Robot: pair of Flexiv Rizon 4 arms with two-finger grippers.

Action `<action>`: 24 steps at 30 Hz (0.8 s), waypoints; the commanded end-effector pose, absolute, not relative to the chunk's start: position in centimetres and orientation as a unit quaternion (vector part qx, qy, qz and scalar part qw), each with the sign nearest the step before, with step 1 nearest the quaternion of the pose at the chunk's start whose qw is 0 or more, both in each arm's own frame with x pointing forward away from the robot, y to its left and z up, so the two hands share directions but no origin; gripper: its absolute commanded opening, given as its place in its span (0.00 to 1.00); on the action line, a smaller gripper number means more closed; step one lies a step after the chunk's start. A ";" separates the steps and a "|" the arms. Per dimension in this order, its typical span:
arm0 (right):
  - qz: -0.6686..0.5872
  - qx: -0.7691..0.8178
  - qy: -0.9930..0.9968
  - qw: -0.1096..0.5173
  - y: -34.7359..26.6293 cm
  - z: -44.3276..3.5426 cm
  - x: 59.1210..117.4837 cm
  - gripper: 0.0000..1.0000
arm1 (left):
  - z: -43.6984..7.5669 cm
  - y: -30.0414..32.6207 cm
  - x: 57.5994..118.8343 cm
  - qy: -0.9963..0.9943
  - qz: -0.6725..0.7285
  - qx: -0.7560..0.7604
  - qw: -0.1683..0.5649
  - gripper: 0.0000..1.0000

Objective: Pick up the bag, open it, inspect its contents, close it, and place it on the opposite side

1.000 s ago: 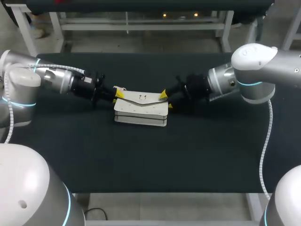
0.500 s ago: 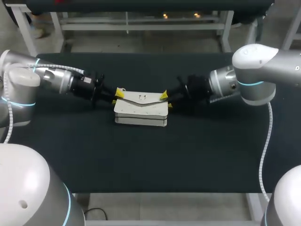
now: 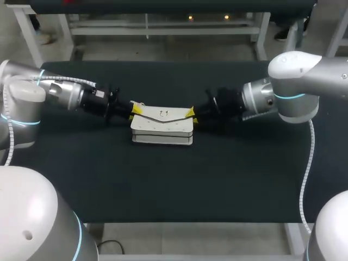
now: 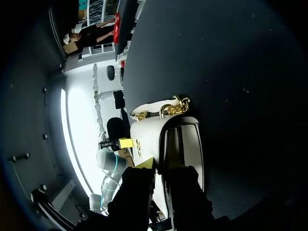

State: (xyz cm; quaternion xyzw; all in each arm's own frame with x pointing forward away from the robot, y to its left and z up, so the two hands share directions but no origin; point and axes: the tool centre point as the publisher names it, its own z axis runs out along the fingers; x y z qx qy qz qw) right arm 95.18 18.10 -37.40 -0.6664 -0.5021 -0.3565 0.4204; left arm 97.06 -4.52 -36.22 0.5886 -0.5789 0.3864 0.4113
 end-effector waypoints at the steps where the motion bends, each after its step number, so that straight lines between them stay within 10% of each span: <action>1: -0.359 -0.669 -0.502 0.413 17.8 -37.0 94.9 1.00 | -35.3 -4.0 96.1 -0.573 0.402 0.590 0.401 1.00; 12: -0.369 -0.686 -0.509 0.366 14.9 -35.0 94.1 1.00 | -33.0 -3.2 93.6 -0.574 0.422 0.586 0.386 1.00; 21: -0.350 -0.701 -0.526 0.331 12.1 -34.3 94.3 1.00 | -34.2 -3.9 92.9 -0.575 0.399 0.596 0.393 0.72; 24: -0.343 -0.702 -0.532 0.327 11.5 -34.3 94.4 1.00 | -34.4 -4.1 93.0 -0.573 0.397 0.598 0.396 0.46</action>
